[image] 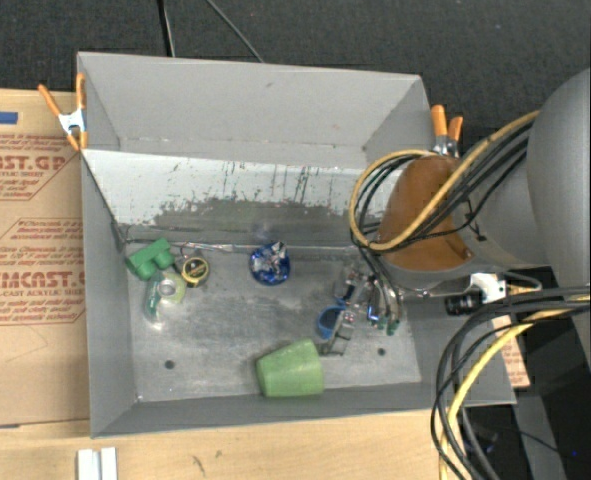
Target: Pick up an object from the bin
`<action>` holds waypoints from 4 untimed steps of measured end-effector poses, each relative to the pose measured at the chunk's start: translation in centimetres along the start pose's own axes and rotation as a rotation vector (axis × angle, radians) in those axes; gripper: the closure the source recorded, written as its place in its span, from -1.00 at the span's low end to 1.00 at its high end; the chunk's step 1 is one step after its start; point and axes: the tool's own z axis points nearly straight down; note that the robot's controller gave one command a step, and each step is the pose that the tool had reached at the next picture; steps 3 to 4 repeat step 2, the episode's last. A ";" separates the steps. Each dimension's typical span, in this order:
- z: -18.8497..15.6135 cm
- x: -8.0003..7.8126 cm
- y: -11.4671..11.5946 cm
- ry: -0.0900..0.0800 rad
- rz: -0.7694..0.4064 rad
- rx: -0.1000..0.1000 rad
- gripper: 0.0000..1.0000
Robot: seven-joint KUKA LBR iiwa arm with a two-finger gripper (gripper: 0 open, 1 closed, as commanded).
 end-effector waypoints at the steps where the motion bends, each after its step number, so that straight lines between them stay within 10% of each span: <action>1: -0.3 -0.2 0.0 -0.005 -0.001 0.000 1.00; 2: -13.7 1.4 -3.0 -0.013 -0.024 -0.002 1.00; 4: -13.7 1.4 -3.0 -0.013 -0.024 -0.002 1.00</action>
Offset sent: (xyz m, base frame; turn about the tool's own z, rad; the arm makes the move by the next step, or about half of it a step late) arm 0.0000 0.0000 0.0000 0.0000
